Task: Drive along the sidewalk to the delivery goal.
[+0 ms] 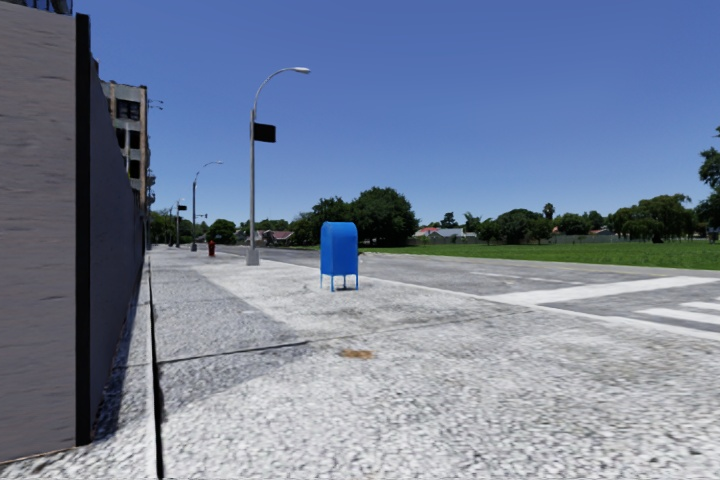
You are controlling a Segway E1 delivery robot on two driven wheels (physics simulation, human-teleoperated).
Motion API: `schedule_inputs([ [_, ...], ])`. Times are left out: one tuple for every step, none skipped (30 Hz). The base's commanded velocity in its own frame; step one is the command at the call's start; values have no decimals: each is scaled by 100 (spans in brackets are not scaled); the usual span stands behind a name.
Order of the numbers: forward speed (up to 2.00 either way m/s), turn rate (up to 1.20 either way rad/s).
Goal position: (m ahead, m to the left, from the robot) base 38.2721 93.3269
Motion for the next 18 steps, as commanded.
schedule_inputs([
  [200,0],
  [200,0],
  [200,0],
  [200,0],
  [200,0],
  [200,0],
  [200,0],
  [200,0],
  [200,0],
  [200,0],
  [200,5],
  [200,9],
  [200,13],
  [200,13],
  [200,17],
  [200,23],
  [200,30],
  [200,30],
])
